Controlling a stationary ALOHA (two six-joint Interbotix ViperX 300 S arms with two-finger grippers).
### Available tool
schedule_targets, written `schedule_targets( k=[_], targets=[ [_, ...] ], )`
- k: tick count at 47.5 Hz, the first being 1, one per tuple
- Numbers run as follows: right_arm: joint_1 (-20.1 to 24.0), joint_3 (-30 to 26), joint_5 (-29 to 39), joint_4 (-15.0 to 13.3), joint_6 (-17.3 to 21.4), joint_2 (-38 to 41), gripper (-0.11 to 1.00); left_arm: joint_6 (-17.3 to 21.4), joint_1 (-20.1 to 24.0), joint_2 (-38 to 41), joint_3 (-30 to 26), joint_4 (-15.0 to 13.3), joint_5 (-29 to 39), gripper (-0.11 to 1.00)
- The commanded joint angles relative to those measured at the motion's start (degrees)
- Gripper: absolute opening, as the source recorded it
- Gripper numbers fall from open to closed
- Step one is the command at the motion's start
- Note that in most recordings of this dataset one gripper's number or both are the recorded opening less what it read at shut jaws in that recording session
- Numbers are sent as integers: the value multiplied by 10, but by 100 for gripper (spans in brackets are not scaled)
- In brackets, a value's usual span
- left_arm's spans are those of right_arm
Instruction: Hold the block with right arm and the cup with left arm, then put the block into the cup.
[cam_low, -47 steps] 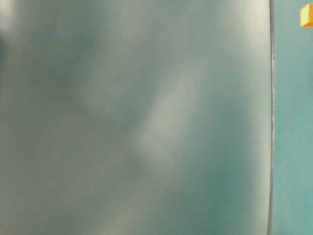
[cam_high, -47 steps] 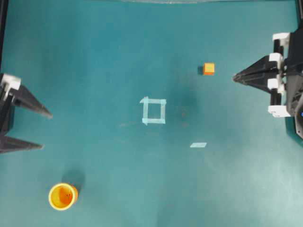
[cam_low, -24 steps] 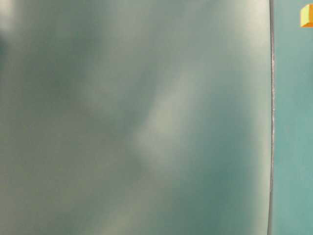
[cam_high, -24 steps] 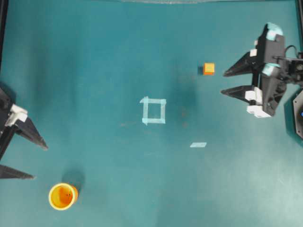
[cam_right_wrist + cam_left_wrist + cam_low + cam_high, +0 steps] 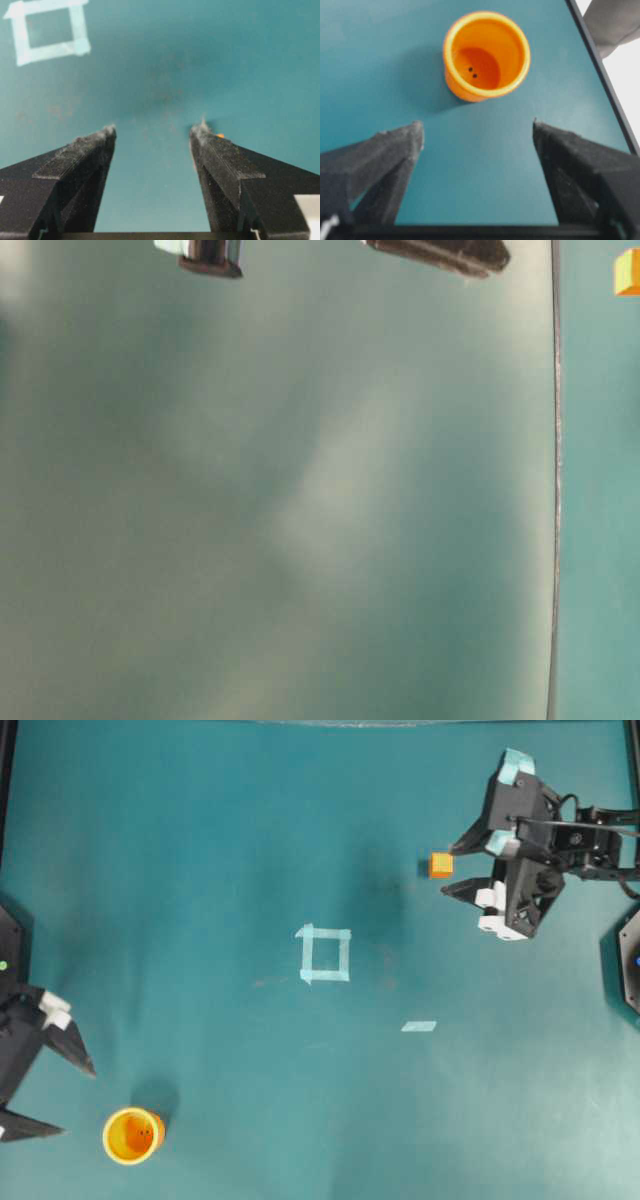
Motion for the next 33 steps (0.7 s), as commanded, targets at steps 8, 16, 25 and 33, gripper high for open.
schedule_targets(
  k=[8,16,25,33],
  targets=[
    [-2,-20,-4,-8,0,4,63,-10,-11,96,-46,2,-25,88],
    [-2,-21,-4,-8,1,4,63,-30,-22,174,-59,2,-75,88],
    [-2,-22,-9,-8,1,4,63,-47,-23,242,-60,3,-137,88],
    [-2,-23,-13,-7,1,4,63,-47,-22,281,-54,3,-202,88]
  ],
)
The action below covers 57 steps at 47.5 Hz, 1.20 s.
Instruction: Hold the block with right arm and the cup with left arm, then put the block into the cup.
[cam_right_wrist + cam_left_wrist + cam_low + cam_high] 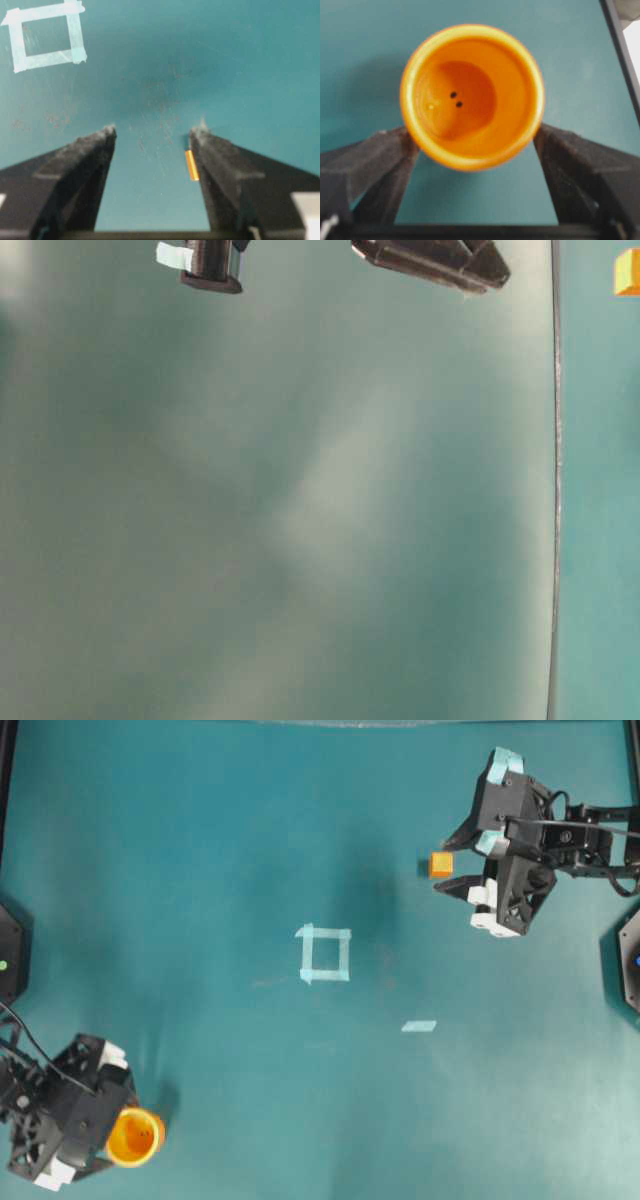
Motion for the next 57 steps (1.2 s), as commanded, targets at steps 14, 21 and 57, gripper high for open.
schedule_targets(
  k=[14,21,57],
  targets=[
    [-1,-16,-7,0,1,-5,63,3,5,46,-8,2,-104,88],
    [-1,-16,-7,0,1,-5,63,6,19,66,-10,2,-111,87],
    [-1,-16,-6,2,1,-5,63,33,51,89,-46,5,-167,87]
  ],
)
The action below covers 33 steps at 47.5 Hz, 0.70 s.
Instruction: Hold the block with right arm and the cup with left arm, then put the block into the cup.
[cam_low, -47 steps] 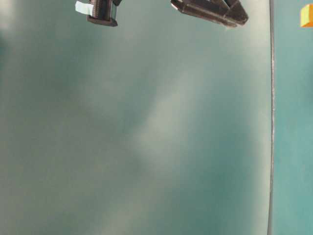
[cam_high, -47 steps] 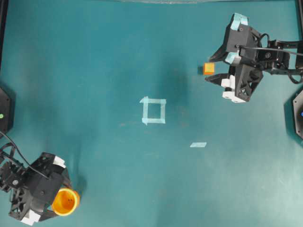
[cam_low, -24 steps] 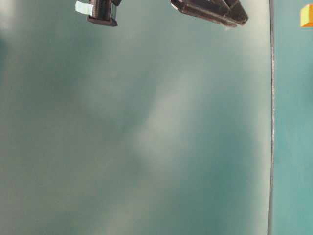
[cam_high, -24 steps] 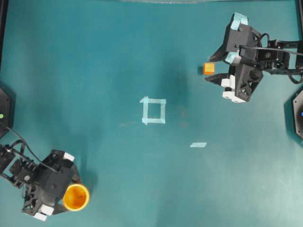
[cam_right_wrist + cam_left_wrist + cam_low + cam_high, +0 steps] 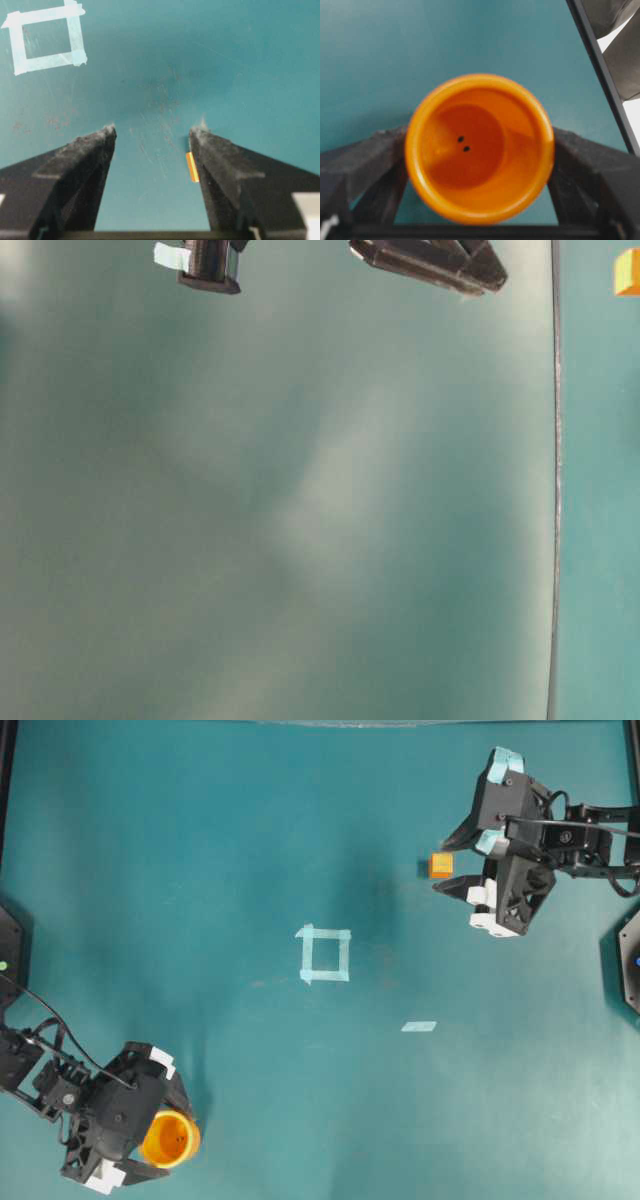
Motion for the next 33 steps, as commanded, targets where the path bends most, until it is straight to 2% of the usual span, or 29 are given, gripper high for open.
schedule_targets(
  k=[1,16,25,30,33],
  targets=[
    [-1,-14,-4,1,1,-4,63,1,2,-1,-13,1,-3,87],
    [-1,-14,-4,2,0,-4,63,5,9,14,-17,2,0,85],
    [-3,-14,-2,-1,0,-4,63,29,17,10,-14,2,25,71],
    [-13,-14,6,-1,0,-4,63,42,41,-2,-9,1,49,67],
    [-26,-13,11,-1,0,-3,63,51,75,-14,-7,1,62,67]
  ],
)
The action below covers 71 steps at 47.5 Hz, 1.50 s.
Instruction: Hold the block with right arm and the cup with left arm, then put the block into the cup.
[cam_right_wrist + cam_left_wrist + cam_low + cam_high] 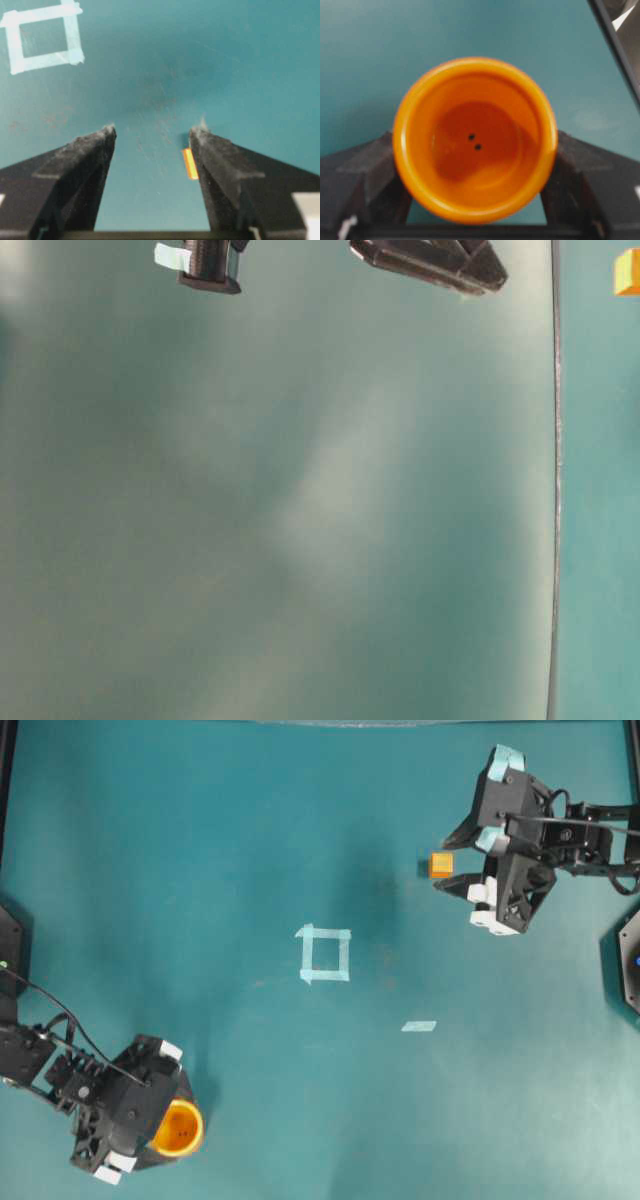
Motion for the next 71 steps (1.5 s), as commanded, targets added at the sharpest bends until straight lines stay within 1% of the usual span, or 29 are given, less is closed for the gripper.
schedule_targets(
  k=[1,8,12,15,18,19,23,25,26,30,35,39,43,45,49,52,55,71],
  targets=[
    [-22,-13,4,-1,1,-2,63,5,47,-25,-2,0,11,67],
    [-59,-13,5,-1,1,13,63,14,131,-51,-16,-1,12,67],
    [-72,-18,7,4,4,33,62,14,182,-55,-38,0,17,67],
    [-74,-24,10,10,18,51,62,15,208,-53,-53,-1,20,67],
    [-75,-32,17,20,47,69,62,16,232,-44,-73,-1,26,67],
    [-75,-35,22,27,66,77,62,16,236,-41,-79,-1,27,67],
    [-76,-47,40,38,133,100,62,16,252,-26,-105,-1,37,67],
    [-78,-55,53,38,175,109,62,16,258,-19,-120,-1,45,67],
    [-80,-62,63,38,208,115,62,16,261,-12,-132,0,53,67],
    [-83,-79,96,34,296,128,62,16,265,4,-165,-1,78,67],
    [-85,-95,133,17,405,142,62,16,267,26,-208,0,132,67],
    [-85,-104,151,-1,472,148,62,13,272,40,-236,-1,181,67],
    [-85,-110,168,-14,525,154,61,13,279,53,-264,-1,234,67],
    [-85,-114,181,-17,557,157,61,13,284,57,-274,-1,252,67],
    [-85,-123,212,-18,603,165,59,12,294,63,-290,0,273,67],
    [-84,-127,228,-18,622,171,58,12,299,66,-296,0,274,67],
    [-84,-129,235,-18,634,177,57,13,302,68,-301,0,272,67],
    [-69,-157,229,-17,638,226,57,15,303,69,-301,1,270,67]
  ],
)
